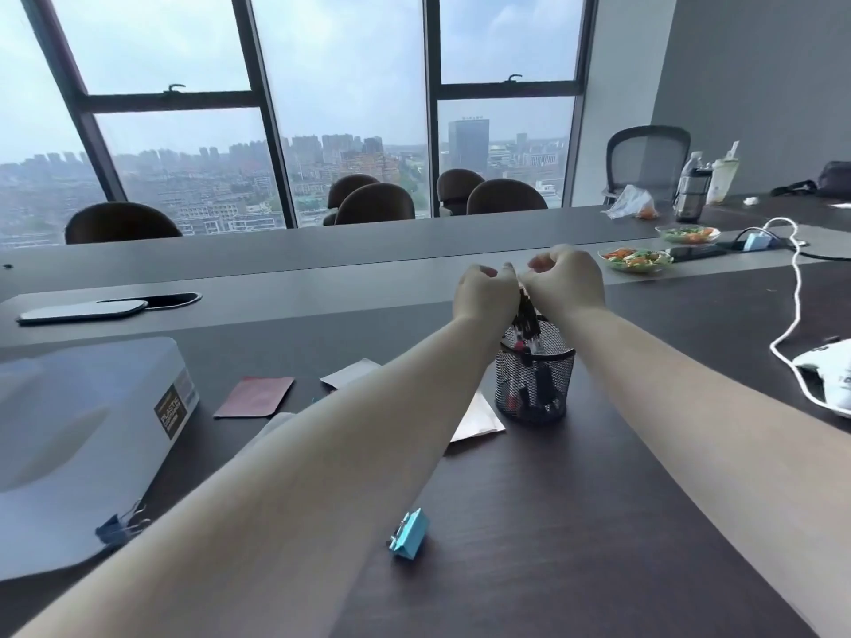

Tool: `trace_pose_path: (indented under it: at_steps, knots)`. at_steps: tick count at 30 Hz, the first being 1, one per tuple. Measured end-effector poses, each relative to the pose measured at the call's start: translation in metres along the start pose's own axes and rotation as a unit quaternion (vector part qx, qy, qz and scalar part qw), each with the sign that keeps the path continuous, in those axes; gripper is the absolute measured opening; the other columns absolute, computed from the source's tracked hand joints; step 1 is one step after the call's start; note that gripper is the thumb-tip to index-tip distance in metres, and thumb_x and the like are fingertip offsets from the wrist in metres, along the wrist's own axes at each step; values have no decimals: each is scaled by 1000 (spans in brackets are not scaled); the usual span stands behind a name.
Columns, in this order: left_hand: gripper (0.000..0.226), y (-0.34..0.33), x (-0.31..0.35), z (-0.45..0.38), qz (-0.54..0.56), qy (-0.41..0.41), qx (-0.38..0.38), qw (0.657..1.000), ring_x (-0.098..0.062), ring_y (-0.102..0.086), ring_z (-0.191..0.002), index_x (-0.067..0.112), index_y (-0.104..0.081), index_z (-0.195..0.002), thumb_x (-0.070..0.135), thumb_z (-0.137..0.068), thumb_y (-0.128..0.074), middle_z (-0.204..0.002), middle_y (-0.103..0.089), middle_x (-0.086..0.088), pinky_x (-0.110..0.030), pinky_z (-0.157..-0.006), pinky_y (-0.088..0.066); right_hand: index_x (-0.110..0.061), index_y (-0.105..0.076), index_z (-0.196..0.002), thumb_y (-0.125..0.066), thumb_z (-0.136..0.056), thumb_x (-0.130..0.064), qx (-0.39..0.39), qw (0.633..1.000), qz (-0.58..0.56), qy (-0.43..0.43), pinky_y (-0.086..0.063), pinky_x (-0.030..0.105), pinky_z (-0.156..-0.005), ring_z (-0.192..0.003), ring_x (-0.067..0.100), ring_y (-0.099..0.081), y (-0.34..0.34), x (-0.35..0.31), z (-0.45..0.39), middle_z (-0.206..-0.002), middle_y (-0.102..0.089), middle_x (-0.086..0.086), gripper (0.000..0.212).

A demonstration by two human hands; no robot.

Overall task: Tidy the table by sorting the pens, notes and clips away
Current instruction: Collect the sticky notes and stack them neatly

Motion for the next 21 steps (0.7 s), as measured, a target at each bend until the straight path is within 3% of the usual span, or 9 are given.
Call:
trace_pose_path:
  at_steps: [3,5,7,9,11,14,18,21]
  knots:
    - [35,26,1,-3,9,-5,7,1000,-29,-56,-99,4,-58,-113,31,-95,-44,-121,-61,-13,-31,-82,-41,-4,-70,-103,-59,-86,-18,25,998,11,51,-48,29,-84,-101,29,-65,4,-13,3,-105,-72,13,25]
    - [25,49,-1,-9,13,-6,5,1000,-27,-55,-93,10,-61,-97,28,-95,-44,-107,-63,-12,-28,-77,-36,-4,-71,-99,-59,-87,-19,37,997,-1,72,-47,28,-81,-96,29,-66,4,-24,7,-101,-73,13,22]
    - [14,78,-6,-11,-10,23,-7,1000,-21,-49,-87,17,-52,-81,23,-92,-46,-94,-53,-8,-30,-75,-36,-4,-72,-95,-61,-87,-20,40,995,-16,92,-45,25,-78,-92,28,-67,-1,-37,14,-97,-74,12,21]
    - [9,106,-15,-7,-48,73,-32,996,-21,-41,-85,18,-46,-88,23,-83,-51,-93,-44,-7,-30,-73,-33,-3,-73,-94,-61,-87,-19,24,992,-27,118,-41,20,-75,-90,27,-67,-11,-49,24,-95,-74,12,21]
    - [20,135,-27,-4,-91,113,-38,989,-25,-42,-86,14,-48,-94,23,-77,-55,-97,-46,-9,-31,-76,-34,-3,-73,-92,-60,-87,-17,-10,990,-28,136,-39,17,-74,-89,26,-67,-23,-62,36,-93,-75,12,19]
    - [9,172,-48,-2,-168,139,-35,975,-25,-44,-88,9,-50,-96,14,-90,-54,-96,-48,-10,-31,-76,-36,-5,-74,-89,-62,-86,-16,-88,988,-21,123,-45,21,-77,-89,25,-68,-46,-72,52,-90,-76,11,17]
    - [13,207,-76,-3,-264,146,-22,953,-26,-45,-86,6,-51,-94,16,-89,-57,-82,-49,-7,-30,-73,-38,-7,-72,-91,-63,-84,-18,-197,976,22,90,-50,29,-83,-94,26,-68,-72,-73,68,-93,-75,12,16]
    - [5,222,-95,-10,-284,148,10,947,-27,-47,-79,7,-52,-89,12,-87,-53,-86,-51,-10,-29,-69,-41,-7,-71,-97,-63,-84,-18,-246,965,68,68,-51,33,-88,-101,27,-65,-89,-66,73,-102,-72,12,19]
Point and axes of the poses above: each hand's wrist, its own z-axis away from the middle knuckle, its own y-axis out of the back of the hand, x = y × z, the point moved 1 cm from there along -z, towards the middle knuckle
